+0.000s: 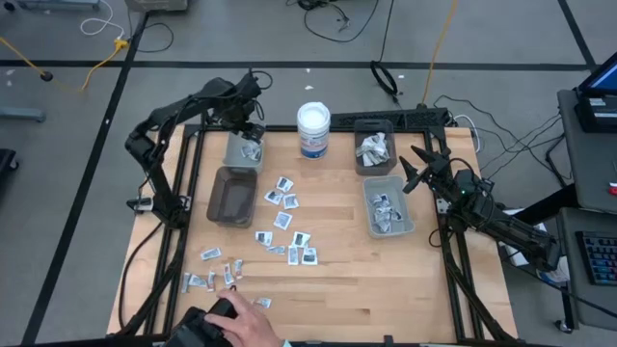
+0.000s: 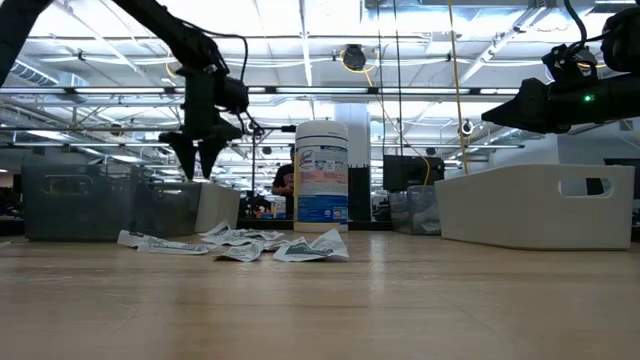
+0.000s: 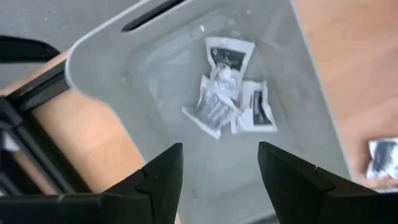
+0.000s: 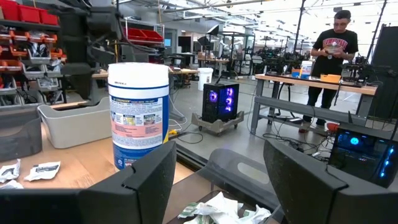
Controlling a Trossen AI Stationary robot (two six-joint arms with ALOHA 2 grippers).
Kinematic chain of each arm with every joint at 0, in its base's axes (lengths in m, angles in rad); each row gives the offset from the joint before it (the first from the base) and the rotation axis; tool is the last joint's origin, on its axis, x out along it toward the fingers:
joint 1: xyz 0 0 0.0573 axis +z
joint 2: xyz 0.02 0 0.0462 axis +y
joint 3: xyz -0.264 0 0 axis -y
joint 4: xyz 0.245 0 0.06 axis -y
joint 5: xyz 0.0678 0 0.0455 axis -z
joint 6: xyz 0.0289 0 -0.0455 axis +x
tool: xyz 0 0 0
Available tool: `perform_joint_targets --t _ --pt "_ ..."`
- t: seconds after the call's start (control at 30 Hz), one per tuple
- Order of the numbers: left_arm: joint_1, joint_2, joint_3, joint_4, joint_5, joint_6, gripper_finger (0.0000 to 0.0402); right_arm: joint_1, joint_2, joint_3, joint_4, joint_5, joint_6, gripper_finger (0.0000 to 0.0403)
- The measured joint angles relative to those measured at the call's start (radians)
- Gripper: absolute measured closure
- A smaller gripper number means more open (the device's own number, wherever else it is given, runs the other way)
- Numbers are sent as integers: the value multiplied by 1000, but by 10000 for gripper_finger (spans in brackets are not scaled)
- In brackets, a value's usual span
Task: Pick & Place First Aid Supplies
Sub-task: Put the gray towelette pack into the left gray bin
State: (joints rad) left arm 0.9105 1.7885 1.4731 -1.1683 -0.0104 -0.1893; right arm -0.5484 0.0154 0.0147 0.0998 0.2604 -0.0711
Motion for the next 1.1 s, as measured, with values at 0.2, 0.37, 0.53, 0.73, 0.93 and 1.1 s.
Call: perform_joint_targets --t 0.2,0.37,0.53,0.73,0.93,1.1 --pt "-13 -31 0 -17 0 -20 188 0 0 0 0 0 0 165" --pt "-29 -30 0 -14 -1 -22 188 0 0 0 0 0 0 165" --pt "-106 -30 0 -14 -1 -12 188 0 0 0 0 0 0 165" --pt "-268 -30 0 -8 3 1 188 0 0 0 0 0 0 165" --pt "-455 -30 0 -8 9 3 188 0 0 0 0 0 0 165" --pt "-618 -30 0 -8 10 20 188 0 0 0 0 0 0 165"
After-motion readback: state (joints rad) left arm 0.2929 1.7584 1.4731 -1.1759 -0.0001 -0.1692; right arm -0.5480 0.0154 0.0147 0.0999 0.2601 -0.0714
